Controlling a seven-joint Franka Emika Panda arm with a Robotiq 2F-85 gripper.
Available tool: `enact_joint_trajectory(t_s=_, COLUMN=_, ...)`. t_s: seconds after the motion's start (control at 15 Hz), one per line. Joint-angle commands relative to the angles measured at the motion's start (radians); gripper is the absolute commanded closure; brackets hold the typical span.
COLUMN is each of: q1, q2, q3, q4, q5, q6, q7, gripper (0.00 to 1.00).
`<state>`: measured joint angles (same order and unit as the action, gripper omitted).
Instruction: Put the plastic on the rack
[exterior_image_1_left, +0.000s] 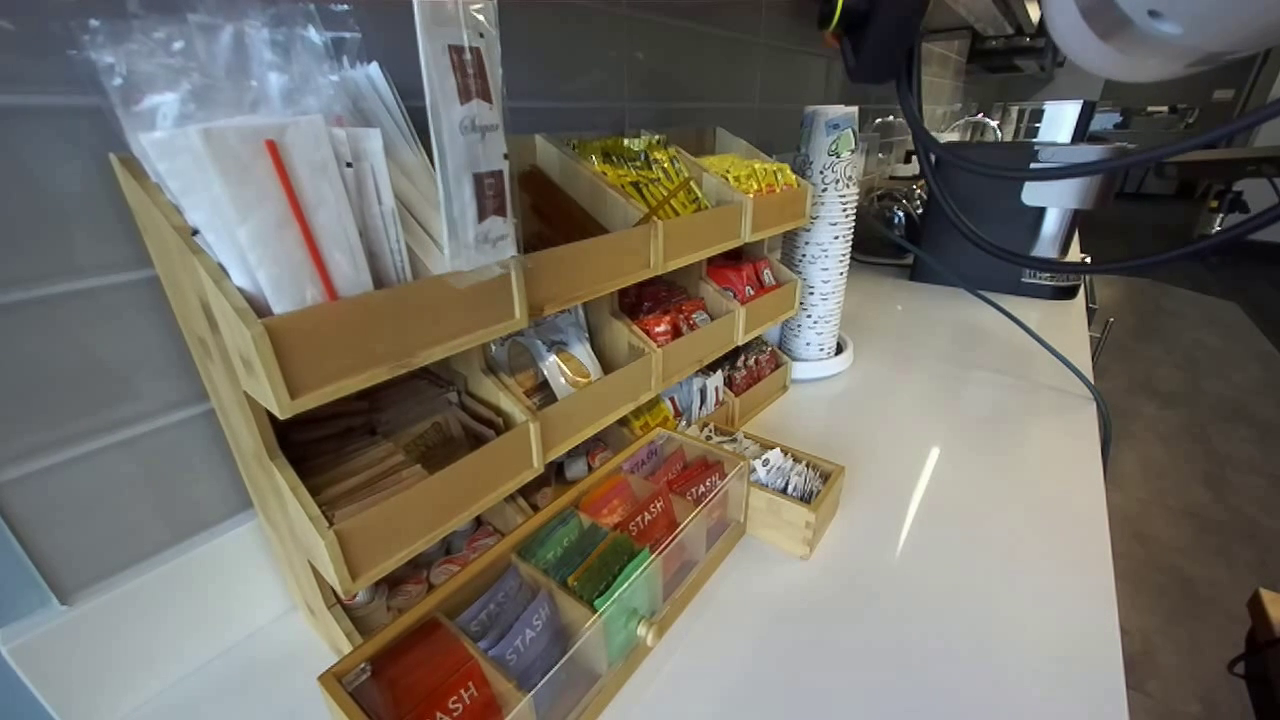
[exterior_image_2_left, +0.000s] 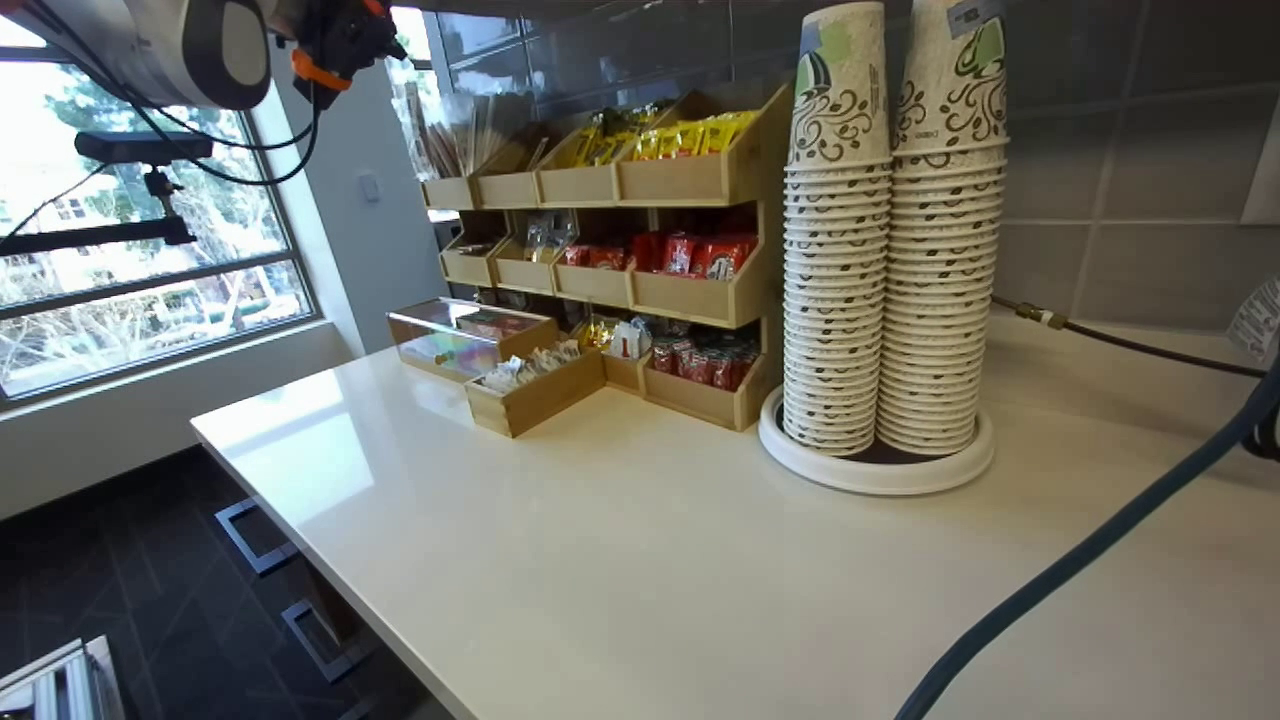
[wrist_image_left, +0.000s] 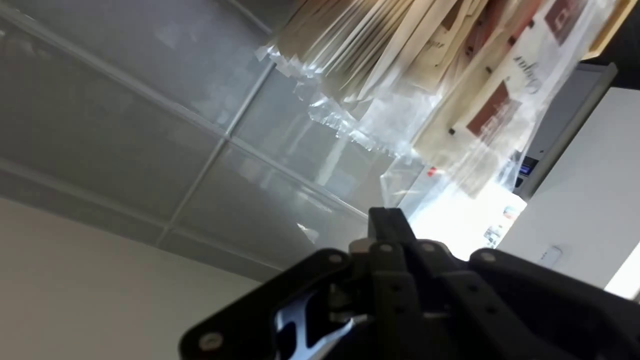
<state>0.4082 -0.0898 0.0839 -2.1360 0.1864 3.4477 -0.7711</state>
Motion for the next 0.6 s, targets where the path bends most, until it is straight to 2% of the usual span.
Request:
enact_joint_trajectory(t_s=0.0, q1=-0.012, q2=0.049, q3=0.009, q4=0.036, q5=0.03, q6=0.077, q7=-0.013, gripper=1.0)
enact_joint_trajectory(t_s=0.53, q1=-0.007, q2=0.11, q3=0.005, q4=0.052, q5=0.116, q6=0.199, q7=-0.018, gripper=1.0)
